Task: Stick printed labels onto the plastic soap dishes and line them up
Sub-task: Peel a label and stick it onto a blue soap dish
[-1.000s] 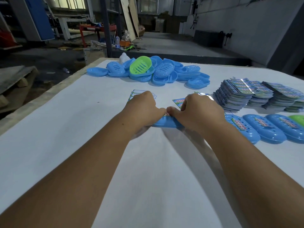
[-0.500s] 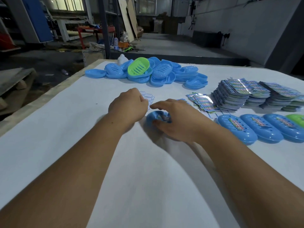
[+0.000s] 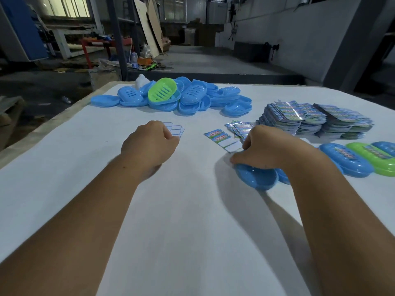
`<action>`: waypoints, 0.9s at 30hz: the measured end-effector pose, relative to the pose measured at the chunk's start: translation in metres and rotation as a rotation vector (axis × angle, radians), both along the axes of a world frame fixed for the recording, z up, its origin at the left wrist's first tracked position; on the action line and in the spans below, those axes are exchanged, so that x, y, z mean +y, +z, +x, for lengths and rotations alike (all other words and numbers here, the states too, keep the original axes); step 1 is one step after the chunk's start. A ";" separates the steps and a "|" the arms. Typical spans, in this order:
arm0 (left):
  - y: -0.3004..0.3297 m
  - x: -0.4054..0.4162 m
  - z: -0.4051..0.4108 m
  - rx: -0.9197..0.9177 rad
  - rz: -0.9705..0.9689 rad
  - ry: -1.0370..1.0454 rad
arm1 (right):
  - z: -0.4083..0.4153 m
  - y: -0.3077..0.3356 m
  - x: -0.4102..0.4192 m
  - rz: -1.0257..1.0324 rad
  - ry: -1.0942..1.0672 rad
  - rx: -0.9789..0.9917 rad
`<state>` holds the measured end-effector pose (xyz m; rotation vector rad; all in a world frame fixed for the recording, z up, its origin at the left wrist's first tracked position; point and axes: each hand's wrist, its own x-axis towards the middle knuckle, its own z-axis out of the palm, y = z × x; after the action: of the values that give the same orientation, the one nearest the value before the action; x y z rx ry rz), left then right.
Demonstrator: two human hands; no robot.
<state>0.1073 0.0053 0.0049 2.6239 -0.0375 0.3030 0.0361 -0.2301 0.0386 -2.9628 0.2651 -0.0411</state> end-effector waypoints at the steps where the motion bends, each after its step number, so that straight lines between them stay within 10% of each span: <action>1: 0.000 0.000 0.001 0.003 0.001 -0.002 | 0.000 0.001 -0.002 0.006 -0.010 -0.003; 27: -0.006 0.006 0.019 -0.248 0.035 0.026 | 0.017 -0.025 0.030 0.171 0.238 -0.198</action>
<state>0.1261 0.0110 -0.0010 2.6080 -0.0924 0.6408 0.0530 -0.2003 0.0138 -2.7710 -0.1044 -0.2664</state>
